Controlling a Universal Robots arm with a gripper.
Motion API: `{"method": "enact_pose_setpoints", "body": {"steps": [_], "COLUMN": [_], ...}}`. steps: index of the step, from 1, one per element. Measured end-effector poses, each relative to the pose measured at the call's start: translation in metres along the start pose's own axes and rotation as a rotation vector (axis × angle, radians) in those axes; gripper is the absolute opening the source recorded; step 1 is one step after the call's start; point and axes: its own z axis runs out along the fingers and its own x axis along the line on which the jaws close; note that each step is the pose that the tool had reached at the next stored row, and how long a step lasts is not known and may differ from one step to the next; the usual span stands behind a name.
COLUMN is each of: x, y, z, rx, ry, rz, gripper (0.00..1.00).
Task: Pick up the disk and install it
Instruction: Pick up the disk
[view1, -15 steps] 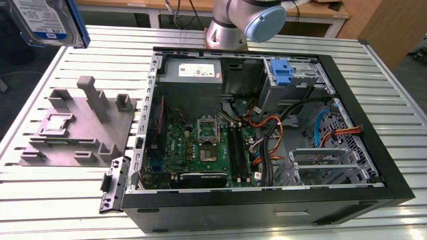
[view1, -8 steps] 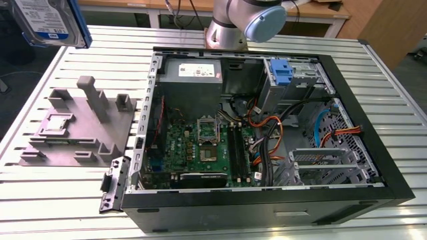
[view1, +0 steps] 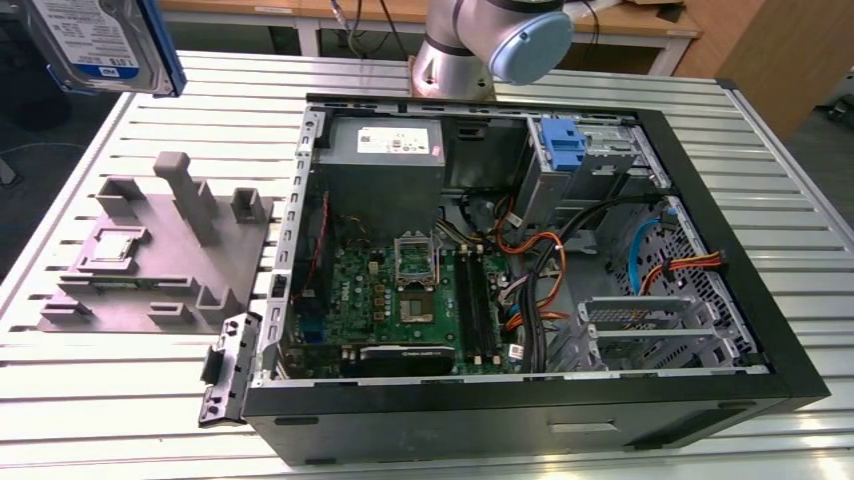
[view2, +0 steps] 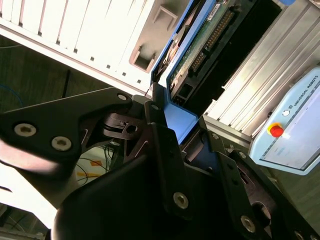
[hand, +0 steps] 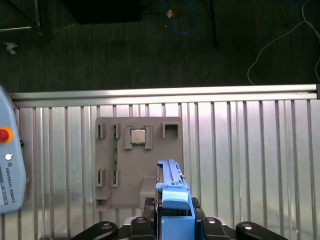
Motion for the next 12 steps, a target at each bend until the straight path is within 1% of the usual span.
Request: {"method": "enact_pose_setpoints", "body": {"steps": [5, 12], "x": [-0.0001, -0.0001], "y": [-0.0027, -0.0028], "z": [0.0, 0.0], "rx": [0.0, 0.0], "ry": [0.0, 0.0], "rz": [0.0, 0.0], "gripper": [0.36, 0.36]}}
